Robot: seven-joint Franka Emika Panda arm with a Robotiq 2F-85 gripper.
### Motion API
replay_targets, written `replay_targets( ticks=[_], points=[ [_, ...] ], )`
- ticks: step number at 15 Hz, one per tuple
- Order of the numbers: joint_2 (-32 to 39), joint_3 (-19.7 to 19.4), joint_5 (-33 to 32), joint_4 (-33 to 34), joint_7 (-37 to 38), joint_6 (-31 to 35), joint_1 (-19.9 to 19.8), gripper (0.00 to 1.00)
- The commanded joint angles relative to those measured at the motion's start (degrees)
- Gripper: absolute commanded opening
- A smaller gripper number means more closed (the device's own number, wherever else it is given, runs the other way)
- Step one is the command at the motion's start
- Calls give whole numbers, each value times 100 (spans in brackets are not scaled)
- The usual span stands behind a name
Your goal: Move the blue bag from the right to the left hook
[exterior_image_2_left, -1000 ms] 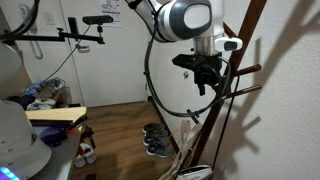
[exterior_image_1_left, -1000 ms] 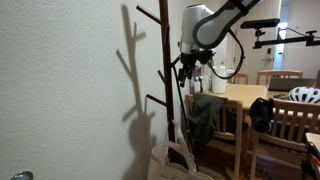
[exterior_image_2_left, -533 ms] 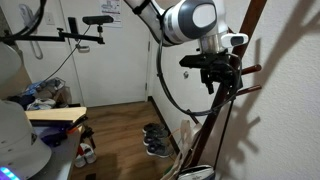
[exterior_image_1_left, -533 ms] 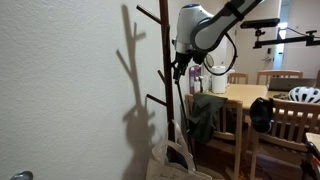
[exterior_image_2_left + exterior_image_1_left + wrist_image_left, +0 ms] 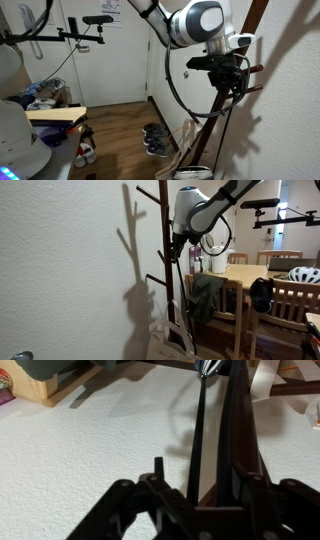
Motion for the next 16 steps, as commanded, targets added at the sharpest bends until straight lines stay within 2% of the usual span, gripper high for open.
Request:
replay_targets(
  ticks=[1,5,8,9,12,16],
  points=[
    [50,-226,-405,37,416,94,129,33],
    [8,-307,-607,-62,762,141,195,7],
    [-130,-284,-531,-82,907,-219,275,0],
    [-210,-287,-573,-98,1035,-299,317,1],
    [-619,-268,-834,-191,1604,-1131,509,3],
    [-1204,-23,-1089,-275,2295,-2163,570,3]
  ],
)
